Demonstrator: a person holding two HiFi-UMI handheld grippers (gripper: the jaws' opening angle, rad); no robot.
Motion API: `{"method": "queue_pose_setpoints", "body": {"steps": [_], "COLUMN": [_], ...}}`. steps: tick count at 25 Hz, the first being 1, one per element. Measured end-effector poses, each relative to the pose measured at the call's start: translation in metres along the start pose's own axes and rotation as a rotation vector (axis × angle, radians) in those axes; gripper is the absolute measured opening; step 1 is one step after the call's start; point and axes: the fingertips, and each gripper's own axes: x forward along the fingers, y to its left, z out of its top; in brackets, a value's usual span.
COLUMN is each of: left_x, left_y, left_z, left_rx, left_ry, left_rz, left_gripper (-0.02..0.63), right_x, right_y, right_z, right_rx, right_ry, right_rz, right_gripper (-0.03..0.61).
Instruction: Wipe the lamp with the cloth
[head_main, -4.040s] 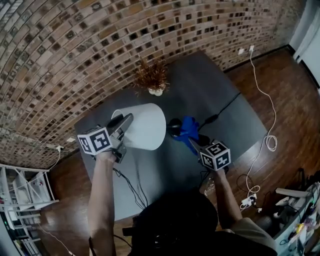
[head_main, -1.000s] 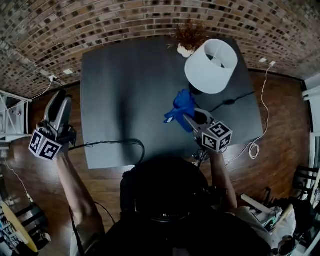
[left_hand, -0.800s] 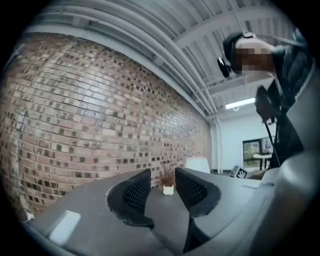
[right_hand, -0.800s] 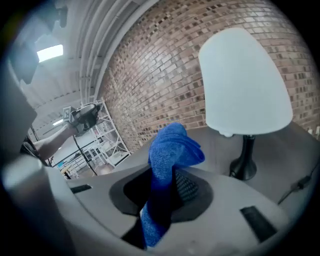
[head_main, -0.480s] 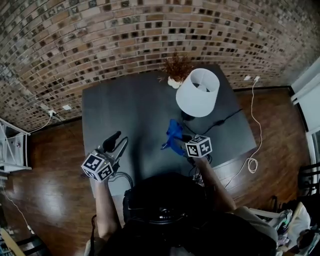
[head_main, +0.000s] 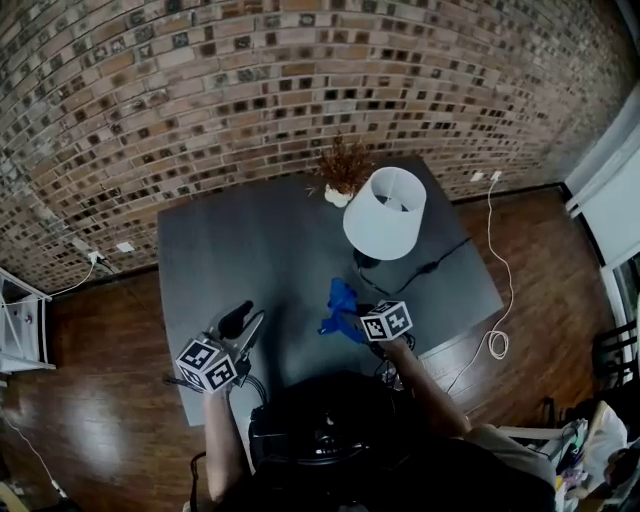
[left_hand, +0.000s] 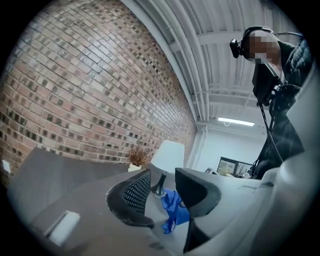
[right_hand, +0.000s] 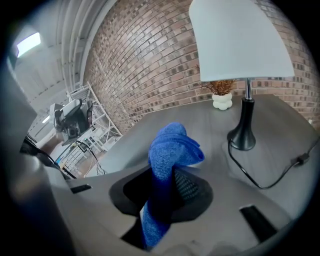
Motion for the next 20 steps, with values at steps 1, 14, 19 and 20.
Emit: {"method": "queue_pose_setpoints", "body": {"steps": [1,14,19,20], "left_x": [-0.002,0.017,0.023,0.025], "left_y": [0.0,-0.02,-0.026,-0.028], "left_z": [-0.005,-0.072,-0.074,-0.075], "left_rx": [-0.015,-0.126,-0.126,-0.126], "left_ry": [0.004,0.18,0.212,0.215], "left_rz": [0.001,-0.05,-0.06,-0.06], "left_gripper": [0.14,0.14,0.14,0.14], "right_x": [-0.001,-0.004,0.025,0.029], "right_y": [0.001,-0.028,-0.049,-0.054], "right_z": [0.001,-0.042,-0.054,-0.058], "right_rx": [0.005,0.176,0.112,0.086], "right_ry": [-0.006,0.0,0.07,0.097], "right_rz": [-0.001,-0.022,-0.065,-0.085], "right_gripper": [0.089,0.09,0.096,0.105]}}
